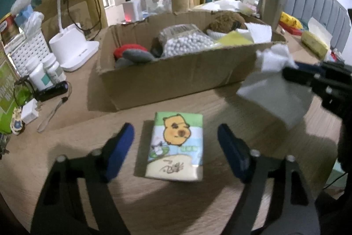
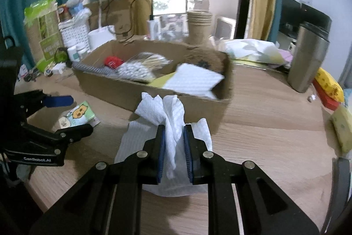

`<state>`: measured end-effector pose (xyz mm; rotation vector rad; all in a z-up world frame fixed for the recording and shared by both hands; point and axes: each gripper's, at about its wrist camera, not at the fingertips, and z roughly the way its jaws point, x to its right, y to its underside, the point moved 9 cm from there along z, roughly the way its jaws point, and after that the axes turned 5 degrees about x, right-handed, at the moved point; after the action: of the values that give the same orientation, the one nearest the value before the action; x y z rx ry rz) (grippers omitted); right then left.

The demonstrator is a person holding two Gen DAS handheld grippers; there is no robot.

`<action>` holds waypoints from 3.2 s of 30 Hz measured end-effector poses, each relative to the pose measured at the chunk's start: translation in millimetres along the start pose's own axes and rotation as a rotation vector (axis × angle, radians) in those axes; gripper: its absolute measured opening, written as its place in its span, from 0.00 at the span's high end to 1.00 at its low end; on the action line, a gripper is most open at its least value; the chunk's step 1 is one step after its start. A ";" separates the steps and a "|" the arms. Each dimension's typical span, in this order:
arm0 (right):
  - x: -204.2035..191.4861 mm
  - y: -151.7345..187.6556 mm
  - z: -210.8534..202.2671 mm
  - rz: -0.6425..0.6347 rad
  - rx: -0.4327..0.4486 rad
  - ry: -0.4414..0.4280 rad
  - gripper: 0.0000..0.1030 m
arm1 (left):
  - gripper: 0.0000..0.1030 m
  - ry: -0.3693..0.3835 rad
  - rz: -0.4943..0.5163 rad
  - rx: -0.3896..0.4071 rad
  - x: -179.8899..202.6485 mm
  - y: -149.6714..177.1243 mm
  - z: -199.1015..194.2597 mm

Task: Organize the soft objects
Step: 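Grasp the white tissue bundle with the right tool, then grasp the cartoon-printed tissue pack with the left tool while the right tool lifts the tissue, then carry the tissue pack over the box with the left tool while the right tool carries the tissue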

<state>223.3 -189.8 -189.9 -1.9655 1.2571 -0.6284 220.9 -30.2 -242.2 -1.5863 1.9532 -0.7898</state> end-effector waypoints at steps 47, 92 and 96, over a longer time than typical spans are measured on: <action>36.9 -42.7 -62.1 0.013 0.161 0.085 0.83 | 0.54 0.045 -0.002 0.223 10.1 -59.3 -62.9; 29.5 -115.4 -19.4 -0.036 0.256 0.056 0.83 | 0.54 -0.053 -0.207 0.422 -43.6 -137.2 -40.5; 23.7 -115.5 -0.7 -0.039 0.235 0.042 0.83 | 0.54 -0.061 -0.216 0.396 -48.8 -132.2 -26.0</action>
<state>298.1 -179.8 -99.2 -1.7940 1.1176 -0.8029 303.7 0.6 -129.4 -1.5662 1.4826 -1.1208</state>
